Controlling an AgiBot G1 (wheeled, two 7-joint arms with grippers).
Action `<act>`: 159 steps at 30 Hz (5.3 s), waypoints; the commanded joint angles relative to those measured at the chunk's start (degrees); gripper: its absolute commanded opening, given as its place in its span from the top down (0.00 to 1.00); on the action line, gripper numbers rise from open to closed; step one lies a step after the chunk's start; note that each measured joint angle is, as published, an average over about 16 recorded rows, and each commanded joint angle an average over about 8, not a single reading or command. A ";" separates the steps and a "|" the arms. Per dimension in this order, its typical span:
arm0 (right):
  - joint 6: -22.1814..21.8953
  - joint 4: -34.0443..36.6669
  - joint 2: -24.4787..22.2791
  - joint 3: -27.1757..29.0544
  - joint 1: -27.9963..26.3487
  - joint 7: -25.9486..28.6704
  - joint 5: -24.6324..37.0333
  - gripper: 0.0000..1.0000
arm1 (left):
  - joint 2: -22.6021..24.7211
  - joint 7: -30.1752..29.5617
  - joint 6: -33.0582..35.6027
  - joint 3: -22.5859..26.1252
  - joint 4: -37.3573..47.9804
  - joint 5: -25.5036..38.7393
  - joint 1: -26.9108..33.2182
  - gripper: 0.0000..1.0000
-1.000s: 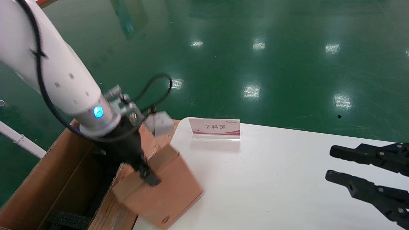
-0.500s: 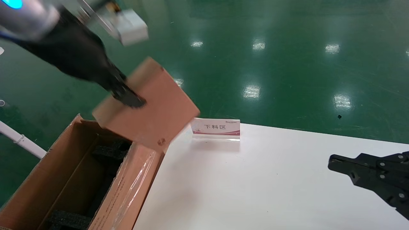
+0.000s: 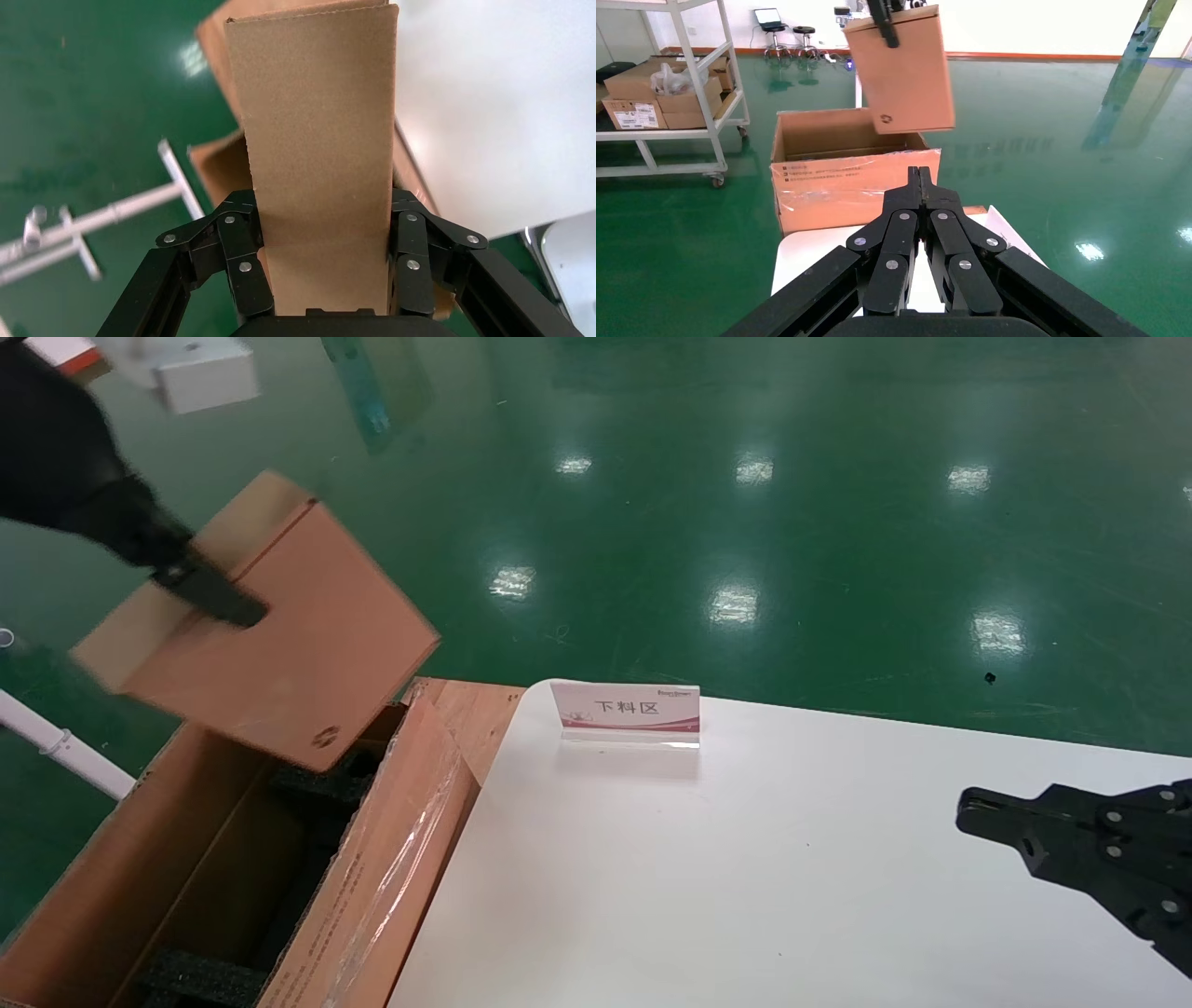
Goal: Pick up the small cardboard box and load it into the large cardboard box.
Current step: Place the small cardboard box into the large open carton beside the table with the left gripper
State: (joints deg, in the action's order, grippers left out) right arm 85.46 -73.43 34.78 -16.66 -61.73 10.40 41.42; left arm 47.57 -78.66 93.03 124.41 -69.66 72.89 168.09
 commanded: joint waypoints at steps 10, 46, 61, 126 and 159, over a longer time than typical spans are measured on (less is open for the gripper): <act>-0.02 0.00 -0.02 -0.04 -0.01 -0.02 -0.03 0.00 | -2.55 -0.69 1.02 13.28 -0.18 -4.76 3.74 1.00; -0.07 0.00 -0.07 -0.16 -0.04 -0.08 -0.11 0.00 | -16.04 -3.81 -8.39 16.79 -0.83 5.97 -7.06 1.00; -0.09 0.00 -0.09 -0.21 -0.05 -0.10 -0.14 0.00 | -18.40 -8.98 -10.14 18.21 -4.44 10.93 -7.89 1.00; -0.18 0.00 -0.17 -0.41 -0.09 -0.21 -0.28 0.00 | -16.71 -10.27 -23.98 18.40 1.09 16.83 -20.22 1.00; -0.22 0.00 -0.21 -0.51 -0.11 -0.26 -0.35 0.00 | -14.13 -8.18 -27.64 17.90 11.64 10.73 -31.24 1.00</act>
State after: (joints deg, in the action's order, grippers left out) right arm 85.24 -73.43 34.57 -17.17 -61.85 10.14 41.07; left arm 33.45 -86.75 65.45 142.33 -57.95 83.55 136.70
